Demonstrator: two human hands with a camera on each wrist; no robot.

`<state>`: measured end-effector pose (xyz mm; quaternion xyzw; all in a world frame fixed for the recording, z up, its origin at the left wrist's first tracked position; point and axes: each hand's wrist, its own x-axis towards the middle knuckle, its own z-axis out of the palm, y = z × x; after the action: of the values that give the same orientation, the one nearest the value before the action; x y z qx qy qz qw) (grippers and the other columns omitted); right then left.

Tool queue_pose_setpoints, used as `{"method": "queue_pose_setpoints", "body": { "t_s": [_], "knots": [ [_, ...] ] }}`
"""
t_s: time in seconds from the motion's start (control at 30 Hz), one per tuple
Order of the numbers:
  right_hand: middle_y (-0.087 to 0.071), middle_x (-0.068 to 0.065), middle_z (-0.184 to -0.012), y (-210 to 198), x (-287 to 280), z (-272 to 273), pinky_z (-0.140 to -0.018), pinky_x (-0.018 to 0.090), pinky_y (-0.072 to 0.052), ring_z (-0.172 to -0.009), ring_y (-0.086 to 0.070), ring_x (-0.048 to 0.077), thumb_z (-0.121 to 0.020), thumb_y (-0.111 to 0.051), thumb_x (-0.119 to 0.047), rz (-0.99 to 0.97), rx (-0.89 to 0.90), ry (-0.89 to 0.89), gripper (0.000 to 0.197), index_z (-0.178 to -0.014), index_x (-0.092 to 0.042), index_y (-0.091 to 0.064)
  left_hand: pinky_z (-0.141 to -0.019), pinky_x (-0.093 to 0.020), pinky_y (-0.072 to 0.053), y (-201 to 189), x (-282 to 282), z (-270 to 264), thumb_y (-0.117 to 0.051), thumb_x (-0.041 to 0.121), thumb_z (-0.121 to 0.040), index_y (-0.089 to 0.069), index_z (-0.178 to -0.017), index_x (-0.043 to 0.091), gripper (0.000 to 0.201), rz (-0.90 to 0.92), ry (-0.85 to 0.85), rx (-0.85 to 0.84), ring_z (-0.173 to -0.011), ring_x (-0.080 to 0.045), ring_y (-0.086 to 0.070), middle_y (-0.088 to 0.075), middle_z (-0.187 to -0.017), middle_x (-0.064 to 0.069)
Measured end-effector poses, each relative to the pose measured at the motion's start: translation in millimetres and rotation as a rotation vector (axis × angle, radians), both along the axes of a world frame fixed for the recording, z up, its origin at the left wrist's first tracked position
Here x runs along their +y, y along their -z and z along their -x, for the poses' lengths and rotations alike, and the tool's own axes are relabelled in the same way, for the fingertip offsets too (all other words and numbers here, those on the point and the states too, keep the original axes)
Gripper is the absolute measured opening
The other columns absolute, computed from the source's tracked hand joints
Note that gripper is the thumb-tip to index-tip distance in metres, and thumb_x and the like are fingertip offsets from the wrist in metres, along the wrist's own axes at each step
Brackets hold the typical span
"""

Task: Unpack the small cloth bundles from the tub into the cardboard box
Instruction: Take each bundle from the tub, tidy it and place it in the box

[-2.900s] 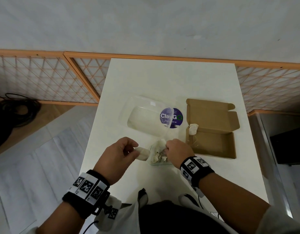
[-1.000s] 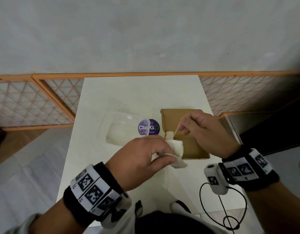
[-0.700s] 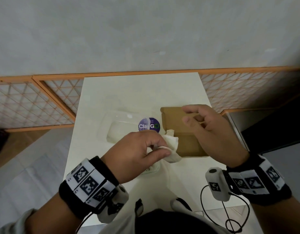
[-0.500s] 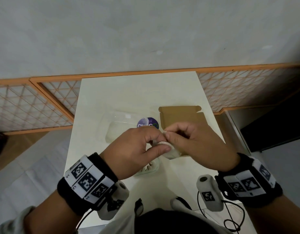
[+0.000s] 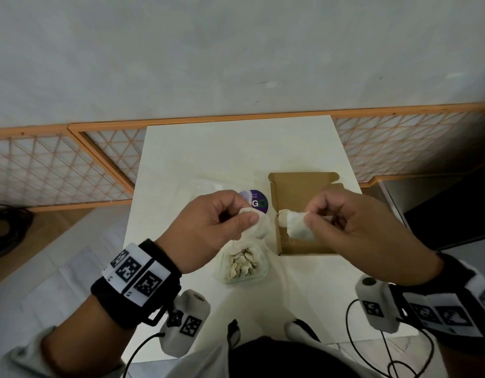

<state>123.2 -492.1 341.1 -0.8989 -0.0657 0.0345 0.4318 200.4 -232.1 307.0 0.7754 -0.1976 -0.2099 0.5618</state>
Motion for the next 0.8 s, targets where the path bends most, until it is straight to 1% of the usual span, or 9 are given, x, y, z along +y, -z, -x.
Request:
{"method": "queue_pose_setpoints", "body": {
  "t_s": [0.07, 0.13, 0.2, 0.27, 0.33, 0.4, 0.47, 0.57, 0.8],
  "knots": [
    [-0.064, -0.012, -0.081, -10.9, 1.6, 5.9, -0.062, 0.010, -0.040, -0.068, -0.057, 0.005, -0.099, -0.066, -0.024, 0.080, 0.035, -0.153, 0.012, -0.088, -0.028, -0.066, -0.065, -0.019, -0.050, -2.1, 0.3, -2.2, -0.075, 0.019, -0.092, -0.069, -0.089, 0.006, 0.015, 0.025, 0.004, 0.021, -0.063, -0.011, -0.061, -0.065, -0.069, 0.006],
    [-0.062, -0.015, -0.105, -15.5, 5.9, 8.6, -0.074, 0.008, -0.040, -0.088, -0.061, 0.005, -0.100, -0.063, -0.033, 0.150, -0.013, -0.258, 0.008, -0.093, -0.032, -0.066, -0.065, -0.021, -0.050, -6.5, -1.6, -3.5, -0.078, 0.020, -0.087, -0.070, -0.090, 0.003, 0.019, 0.069, 0.029, 0.055, -0.063, -0.013, -0.059, -0.068, -0.071, 0.004],
    [-0.055, -0.021, -0.127, -15.3, 11.3, 7.8, -0.085, 0.007, -0.038, -0.113, -0.059, 0.000, -0.100, -0.059, -0.040, 0.150, -0.020, -0.272, 0.010, -0.097, -0.034, -0.067, -0.066, -0.024, -0.051, -12.0, -5.2, -4.3, -0.082, 0.019, -0.084, -0.071, -0.093, 0.005, 0.020, 0.100, 0.055, 0.085, -0.064, -0.014, -0.059, -0.069, -0.075, 0.000],
    [-0.055, -0.021, -0.134, -13.3, 17.1, 3.6, -0.093, 0.011, -0.040, -0.130, -0.053, -0.004, -0.101, -0.060, -0.037, 0.107, -0.026, -0.259, 0.008, -0.098, -0.034, -0.066, -0.067, -0.026, -0.052, -16.0, -9.4, -5.2, -0.085, 0.018, -0.083, -0.071, -0.095, 0.009, 0.021, 0.112, 0.072, 0.095, -0.065, -0.015, -0.060, -0.069, -0.075, 0.000],
    [-0.064, -0.014, -0.116, -8.4, 21.4, -1.0, -0.093, 0.022, -0.046, -0.122, -0.059, 0.004, -0.103, -0.062, -0.027, 0.062, -0.076, -0.258, 0.006, -0.098, -0.027, -0.066, -0.069, -0.031, -0.054, -18.5, -13.1, -5.8, -0.084, 0.019, -0.081, -0.070, -0.098, 0.011, 0.024, 0.119, 0.073, 0.093, -0.067, -0.018, -0.062, -0.071, -0.076, -0.005],
    [-0.063, -0.010, -0.095, -4.5, 23.4, -4.9, -0.079, 0.033, -0.050, -0.095, -0.063, 0.016, -0.103, -0.062, -0.021, 0.023, -0.100, -0.231, 0.007, -0.097, -0.023, -0.064, -0.071, -0.039, -0.054, -20.6, -13.6, -6.2, -0.082, 0.019, -0.080, -0.069, -0.101, 0.011, 0.027, 0.127, 0.074, 0.094, -0.069, -0.020, -0.063, -0.070, -0.075, -0.003],
    [-0.063, -0.007, -0.090, -0.5, 23.1, -7.5, -0.074, 0.034, -0.049, -0.086, -0.060, 0.020, -0.103, -0.063, -0.016, -0.027, -0.097, -0.200, 0.009, -0.096, -0.021, -0.065, -0.073, -0.037, -0.054, -22.5, -10.0, -7.4, -0.082, 0.017, -0.080, -0.068, -0.104, 0.011, 0.028, 0.135, 0.079, 0.116, -0.070, -0.018, -0.064, -0.070, -0.076, 0.001],
    [-0.065, 0.001, -0.090, 6.7, 21.9, -7.6, -0.074, 0.037, -0.050, -0.083, -0.060, 0.024, -0.101, -0.064, -0.006, -0.104, -0.096, -0.177, 0.011, -0.093, -0.014, -0.064, -0.076, -0.031, -0.056, -26.6, 0.6, -8.3, -0.081, 0.012, -0.081, -0.069, -0.107, 0.012, 0.029, 0.155, 0.102, 0.152, -0.074, -0.017, -0.068, -0.075, -0.085, -0.005],
    [-0.063, 0.007, -0.085, 14.3, 17.9, -6.3, -0.067, 0.022, -0.046, -0.074, -0.055, 0.021, -0.095, -0.066, 0.006, -0.189, -0.091, -0.129, 0.017, -0.085, -0.008, -0.063, -0.077, -0.024, -0.057, -46.7, 14.5, -12.0, -0.073, 0.017, -0.084, -0.071, -0.105, 0.009, 0.022, 0.132, 0.028, 0.036, -0.076, -0.018, -0.068, -0.078, -0.091, -0.009]
  ]
}}
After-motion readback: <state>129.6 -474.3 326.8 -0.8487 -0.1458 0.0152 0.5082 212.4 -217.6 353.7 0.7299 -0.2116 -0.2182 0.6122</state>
